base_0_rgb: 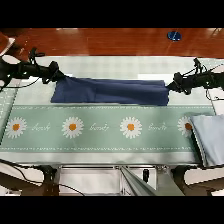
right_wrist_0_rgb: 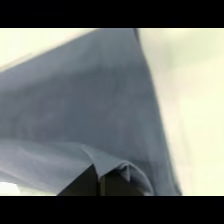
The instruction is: Fold the shirts.
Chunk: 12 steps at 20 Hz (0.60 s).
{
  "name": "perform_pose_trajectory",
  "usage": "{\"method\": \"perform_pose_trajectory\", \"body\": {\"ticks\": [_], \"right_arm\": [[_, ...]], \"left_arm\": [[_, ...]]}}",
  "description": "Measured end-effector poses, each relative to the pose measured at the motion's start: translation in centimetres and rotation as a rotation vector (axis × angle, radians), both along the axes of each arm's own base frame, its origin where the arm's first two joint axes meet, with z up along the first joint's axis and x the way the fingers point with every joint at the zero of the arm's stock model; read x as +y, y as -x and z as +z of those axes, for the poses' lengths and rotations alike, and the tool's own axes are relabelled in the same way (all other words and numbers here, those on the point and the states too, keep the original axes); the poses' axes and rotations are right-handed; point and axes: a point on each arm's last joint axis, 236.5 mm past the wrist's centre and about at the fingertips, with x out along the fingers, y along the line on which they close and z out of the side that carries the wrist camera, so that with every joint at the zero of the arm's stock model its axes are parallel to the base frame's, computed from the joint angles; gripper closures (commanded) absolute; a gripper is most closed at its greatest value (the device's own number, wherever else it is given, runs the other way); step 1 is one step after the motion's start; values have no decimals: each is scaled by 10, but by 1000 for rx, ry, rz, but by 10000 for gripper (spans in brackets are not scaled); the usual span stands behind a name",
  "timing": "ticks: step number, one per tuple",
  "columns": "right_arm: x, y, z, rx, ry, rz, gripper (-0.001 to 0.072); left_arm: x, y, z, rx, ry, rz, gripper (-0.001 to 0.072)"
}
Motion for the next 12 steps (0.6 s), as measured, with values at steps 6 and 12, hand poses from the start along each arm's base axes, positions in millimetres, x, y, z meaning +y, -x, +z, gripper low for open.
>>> {"method": "perform_pose_trajectory", "body": {"ticks": [6, 12], "right_arm": [[-13, -25, -5, -50, 8, -36, 303], [-84, -2, 5, -2, 109, -128, 303]], "left_arm": [[1, -5, -23, 87, 12, -31, 200], [75, 50, -10, 179, -129, -69, 201]]}}
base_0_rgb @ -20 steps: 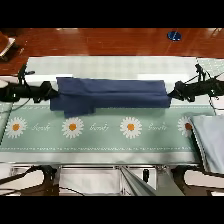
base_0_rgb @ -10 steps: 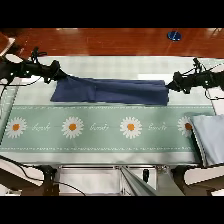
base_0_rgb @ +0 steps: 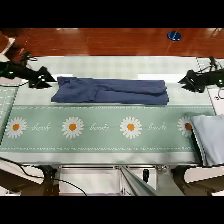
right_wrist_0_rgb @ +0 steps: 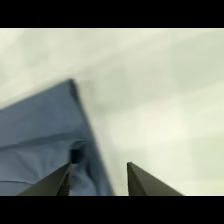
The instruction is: Fold the shirts.
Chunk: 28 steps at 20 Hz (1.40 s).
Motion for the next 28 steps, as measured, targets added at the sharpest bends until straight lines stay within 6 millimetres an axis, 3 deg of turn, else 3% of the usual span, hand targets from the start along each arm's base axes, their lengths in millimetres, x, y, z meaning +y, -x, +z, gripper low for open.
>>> {"method": "perform_pose_trajectory", "body": {"ticks": [2, 5, 9, 14, 15, 16, 17, 18, 19, 20, 23, 28], "right_arm": [[-10, 15, -10, 47, 0, -24, 303], [-2, 23, -24, 82, -29, -24, 303], [34, 21, -42, 104, -113, 30, 303], [87, 14, -54, 122, -221, 83, 305], [97, 13, -55, 124, -234, 92, 345], [104, 11, -56, 121, -236, 101, 526], [109, 9, -58, 119, -227, 112, 686], [111, 7, -57, 114, -219, 123, 686], [115, 4, -51, 94, -223, 129, 686], [118, 1, -42, 72, -229, 138, 687], [113, 10, -10, 33, -186, 195, 687], [80, 68, 55, -23, -17, 245, 687]], "left_arm": [[7, 13, 17, -82, -22, 43, 201], [-17, 32, 37, -257, -12, 105, 201], [-55, 64, 47, -384, -4, 127, 201], [-87, 80, 46, -419, 9, 82, 201], [-91, 80, 44, -420, 12, 74, 202], [-96, 81, 43, -420, 15, 66, 203], [-101, 82, 41, -417, 19, 58, 254], [-106, 83, 39, -413, 23, 47, 460], [-111, 84, 38, -410, 28, 40, 666], [-115, 85, 37, -407, 32, 31, 692], [-129, 89, 35, -399, 46, -4, 692], [-181, 103, 37, -409, 77, -118, 693]]}}
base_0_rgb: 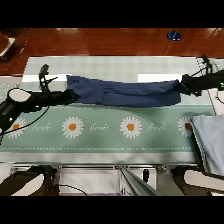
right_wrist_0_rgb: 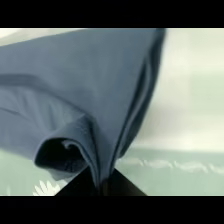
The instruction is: Fold the shirts.
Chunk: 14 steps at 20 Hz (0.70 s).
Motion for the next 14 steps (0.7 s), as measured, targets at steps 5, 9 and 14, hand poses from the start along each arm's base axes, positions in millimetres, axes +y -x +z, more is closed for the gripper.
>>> {"method": "perform_pose_trajectory", "body": {"ticks": [5, 9, 14], "right_arm": [[3, 77, 60, -134, 92, -10, 686], [23, 117, 94, -238, 97, -36, 687], [48, 137, 117, -315, 60, -26, 686]], "left_arm": [[-87, -3, 11, -80, 6, -140, 693], [-179, -7, 6, -62, 34, -303, 693], [-278, 9, -27, 87, 64, -472, 693]]}}
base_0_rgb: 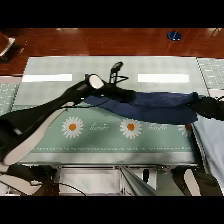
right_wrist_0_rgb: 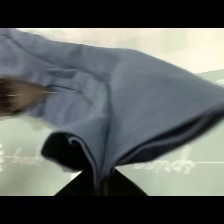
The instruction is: Fold the shirts.
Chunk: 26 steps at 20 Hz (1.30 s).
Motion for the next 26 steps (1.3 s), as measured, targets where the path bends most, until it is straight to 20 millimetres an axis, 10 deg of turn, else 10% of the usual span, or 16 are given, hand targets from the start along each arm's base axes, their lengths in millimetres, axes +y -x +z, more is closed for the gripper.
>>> {"method": "perform_pose_trajectory", "body": {"ticks": [6, 11, 14, 19, 26], "right_arm": [[22, 8, 6, -14, -25, 53, 686], [24, 4, 8, -25, -32, 49, 686], [28, -3, 10, -16, -64, 57, 686], [55, -33, 18, -6, -136, 175, 686], [163, -109, 0, 47, -175, 445, 686]], "left_arm": [[-87, 54, -31, 97, -6, -158, 692], [-93, 69, -22, 76, -3, -293, 692], [-47, 33, -4, 81, -36, -286, 692], [96, -28, 56, -20, -183, -110, 692], [263, 22, 139, -290, -234, 262, 692]]}}
